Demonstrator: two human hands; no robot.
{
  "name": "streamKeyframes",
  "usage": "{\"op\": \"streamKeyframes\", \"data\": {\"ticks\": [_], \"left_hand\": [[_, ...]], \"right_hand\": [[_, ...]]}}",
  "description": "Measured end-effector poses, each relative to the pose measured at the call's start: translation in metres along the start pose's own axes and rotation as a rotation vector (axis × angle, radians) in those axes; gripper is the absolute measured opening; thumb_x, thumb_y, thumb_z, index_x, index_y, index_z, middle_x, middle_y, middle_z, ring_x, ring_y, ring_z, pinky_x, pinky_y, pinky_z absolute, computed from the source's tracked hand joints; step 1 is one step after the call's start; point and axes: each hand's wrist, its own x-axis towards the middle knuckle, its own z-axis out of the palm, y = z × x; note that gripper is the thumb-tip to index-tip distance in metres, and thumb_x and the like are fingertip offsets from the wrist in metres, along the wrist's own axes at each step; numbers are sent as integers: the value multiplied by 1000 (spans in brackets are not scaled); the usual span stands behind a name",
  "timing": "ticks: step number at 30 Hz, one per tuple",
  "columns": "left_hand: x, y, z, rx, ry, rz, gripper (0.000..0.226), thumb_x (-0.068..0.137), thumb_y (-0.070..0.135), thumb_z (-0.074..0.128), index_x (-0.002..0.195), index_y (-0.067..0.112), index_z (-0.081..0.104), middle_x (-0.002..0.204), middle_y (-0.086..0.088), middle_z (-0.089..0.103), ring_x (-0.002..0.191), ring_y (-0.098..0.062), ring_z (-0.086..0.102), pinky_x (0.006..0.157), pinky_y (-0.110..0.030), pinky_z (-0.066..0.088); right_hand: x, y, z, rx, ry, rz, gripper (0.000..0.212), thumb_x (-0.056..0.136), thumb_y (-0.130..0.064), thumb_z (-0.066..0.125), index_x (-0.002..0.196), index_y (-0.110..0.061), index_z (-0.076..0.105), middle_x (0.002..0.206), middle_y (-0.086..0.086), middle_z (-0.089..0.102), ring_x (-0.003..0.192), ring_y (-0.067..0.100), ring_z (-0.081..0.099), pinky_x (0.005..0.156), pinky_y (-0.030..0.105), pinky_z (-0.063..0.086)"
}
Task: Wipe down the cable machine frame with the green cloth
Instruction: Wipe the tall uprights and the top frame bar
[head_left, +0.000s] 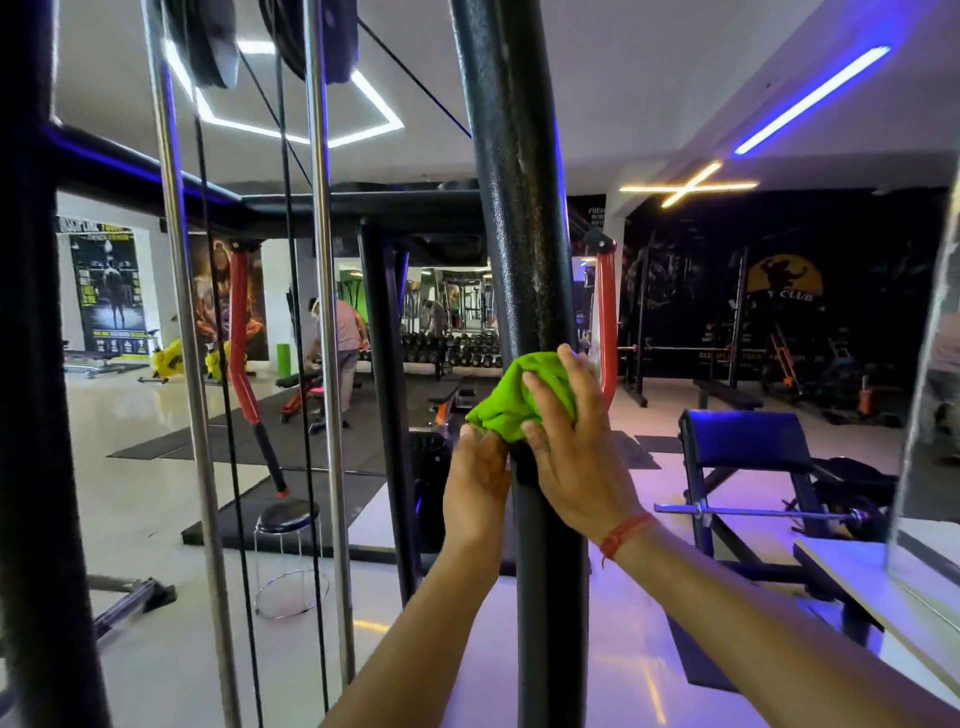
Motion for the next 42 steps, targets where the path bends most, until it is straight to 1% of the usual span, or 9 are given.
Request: {"op": "streamKeyframes", "data": {"ticks": [4,11,17,22,27,30,35,39,42], "left_hand": [[4,9,10,23,0,9,58,108,41,21,148,7,44,145,-2,52,136,-14,45,105,-25,31],[19,29,17,-42,-68,51,55,105,42,32,146,9,48,144,-3,57,137,-14,48,123,-34,23],[20,43,29,99,-77,123,56,104,50,34,144,14,51,149,-4,52,141,-16,44,115,-29,31],[32,59,36,108,-14,141,51,104,43,42,142,11,53,148,-9,53,138,-23,49,119,-38,33],[55,86,60,-1,-47,144,41,107,36,31,121,15,63,117,2,68,112,-11,59,97,-24,43],[59,98,66,15,-92,190,47,108,36,30,134,11,60,133,-3,65,127,-17,56,112,-32,38],[70,114,69,124,-90,248,43,108,35,31,104,17,70,98,8,76,98,-11,64,83,-24,46],[70,138,87,172,-141,330,36,109,27,31,94,27,64,74,25,73,75,15,65,81,-15,44],[83,149,90,281,-134,419,41,108,37,35,96,27,73,92,16,77,92,7,69,90,-20,48]], "right_hand": [[67,-5,-9,54,159,92,45,102,-19,54,146,-12,50,147,19,30,143,30,32,121,38,29],[27,0,-2,69,138,42,41,102,-21,57,143,-18,56,155,10,37,150,30,28,116,50,36],[116,1,-18,95,166,32,45,105,-18,50,150,-18,47,166,6,21,154,28,19,123,47,24],[76,1,-13,41,75,-13,51,107,-21,43,157,-22,33,169,-4,8,156,24,6,127,43,12],[137,-1,-26,84,102,7,49,107,-21,46,155,-25,37,169,-9,7,155,11,0,127,40,12],[145,-3,-25,69,110,11,51,107,-21,45,156,-23,35,169,-7,8,156,16,3,128,40,11],[116,5,-20,90,102,-42,51,106,-18,46,156,-19,36,169,-3,14,156,22,11,127,34,11],[184,2,-30,174,174,58,48,106,-21,47,154,-19,41,167,-3,22,152,7,19,123,20,14],[186,-3,-34,231,182,46,50,106,-19,47,156,-17,37,166,-3,23,152,4,18,121,13,12]]}}
